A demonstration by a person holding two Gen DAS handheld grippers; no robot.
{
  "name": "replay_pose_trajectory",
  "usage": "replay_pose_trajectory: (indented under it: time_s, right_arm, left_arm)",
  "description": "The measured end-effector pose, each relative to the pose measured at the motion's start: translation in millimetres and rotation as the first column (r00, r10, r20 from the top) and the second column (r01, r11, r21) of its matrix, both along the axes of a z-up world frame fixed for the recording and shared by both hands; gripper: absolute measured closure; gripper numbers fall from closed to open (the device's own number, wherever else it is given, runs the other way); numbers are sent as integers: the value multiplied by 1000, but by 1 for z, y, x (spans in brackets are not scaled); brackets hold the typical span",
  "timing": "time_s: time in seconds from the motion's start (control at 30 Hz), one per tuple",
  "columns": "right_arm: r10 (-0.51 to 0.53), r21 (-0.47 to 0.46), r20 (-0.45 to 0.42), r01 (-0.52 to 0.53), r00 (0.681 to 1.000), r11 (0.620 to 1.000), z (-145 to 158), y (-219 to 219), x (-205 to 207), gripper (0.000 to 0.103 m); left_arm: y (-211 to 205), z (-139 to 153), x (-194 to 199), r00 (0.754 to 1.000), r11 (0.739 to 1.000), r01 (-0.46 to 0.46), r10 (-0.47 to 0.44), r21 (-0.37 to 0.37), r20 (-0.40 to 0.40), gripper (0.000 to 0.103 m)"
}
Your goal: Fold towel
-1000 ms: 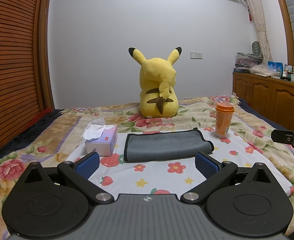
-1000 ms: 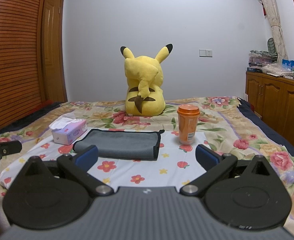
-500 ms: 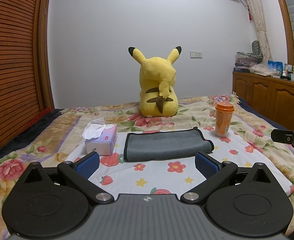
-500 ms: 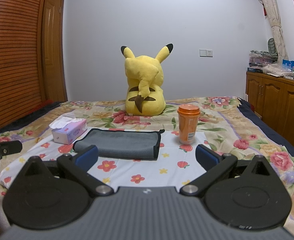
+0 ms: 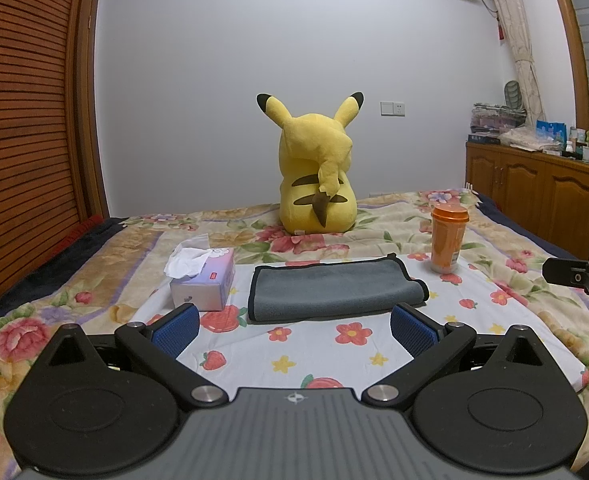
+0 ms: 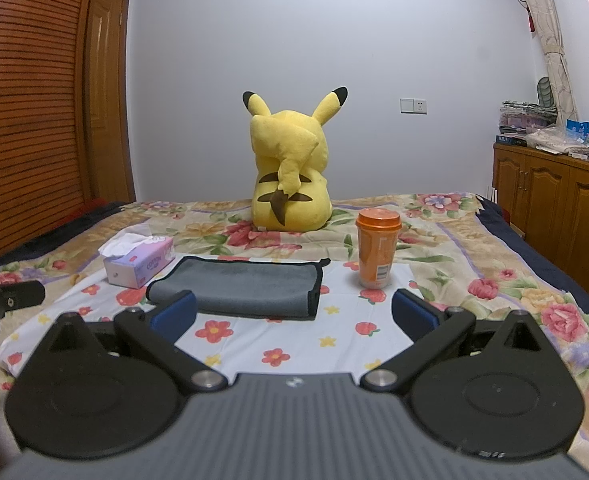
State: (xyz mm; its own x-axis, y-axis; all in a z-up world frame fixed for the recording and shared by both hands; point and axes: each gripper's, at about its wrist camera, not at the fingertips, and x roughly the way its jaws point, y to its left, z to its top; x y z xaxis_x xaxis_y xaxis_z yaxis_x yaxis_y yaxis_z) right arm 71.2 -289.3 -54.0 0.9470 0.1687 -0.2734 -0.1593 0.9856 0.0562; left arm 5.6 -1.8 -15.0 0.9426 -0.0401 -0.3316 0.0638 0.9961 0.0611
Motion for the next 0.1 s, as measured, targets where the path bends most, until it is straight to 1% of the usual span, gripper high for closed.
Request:
replay_pose_trajectory:
  time_s: [0.1]
  right_arm:
    - [0, 0, 0, 0, 1000, 1000, 0, 0, 0, 0]
  left_arm:
    - [0, 0, 0, 1000, 1000, 0, 0, 1, 0, 0]
